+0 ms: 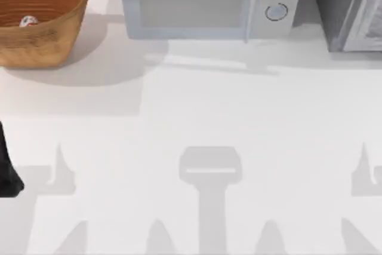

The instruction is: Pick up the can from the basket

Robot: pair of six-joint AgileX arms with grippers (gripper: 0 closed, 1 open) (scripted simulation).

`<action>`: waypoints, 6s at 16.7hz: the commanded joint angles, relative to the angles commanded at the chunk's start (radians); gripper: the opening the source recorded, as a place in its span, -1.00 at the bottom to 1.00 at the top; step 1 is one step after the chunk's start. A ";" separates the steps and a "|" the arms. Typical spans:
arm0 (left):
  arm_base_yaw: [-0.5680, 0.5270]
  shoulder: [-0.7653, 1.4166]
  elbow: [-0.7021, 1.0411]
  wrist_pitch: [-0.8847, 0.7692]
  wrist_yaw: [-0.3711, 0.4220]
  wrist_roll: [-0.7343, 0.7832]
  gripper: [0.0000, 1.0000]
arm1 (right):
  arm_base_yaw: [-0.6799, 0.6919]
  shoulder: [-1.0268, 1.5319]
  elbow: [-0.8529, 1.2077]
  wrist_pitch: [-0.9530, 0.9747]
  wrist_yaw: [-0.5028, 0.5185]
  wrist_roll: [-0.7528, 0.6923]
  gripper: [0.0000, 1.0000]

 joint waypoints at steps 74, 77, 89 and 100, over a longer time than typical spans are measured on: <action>0.059 2.604 2.318 -0.985 0.083 0.077 -1.00 | 0.000 0.000 0.000 0.000 0.000 0.000 1.00; 0.062 2.577 2.331 -0.987 0.080 0.080 -1.00 | 0.000 0.000 0.000 0.000 0.000 0.000 1.00; 0.050 1.903 1.712 -0.739 0.061 0.053 -1.00 | 0.000 0.000 0.000 0.000 0.000 0.000 1.00; 0.014 0.528 0.514 -0.240 0.021 0.020 -1.00 | 0.000 0.000 0.000 0.000 0.000 0.000 1.00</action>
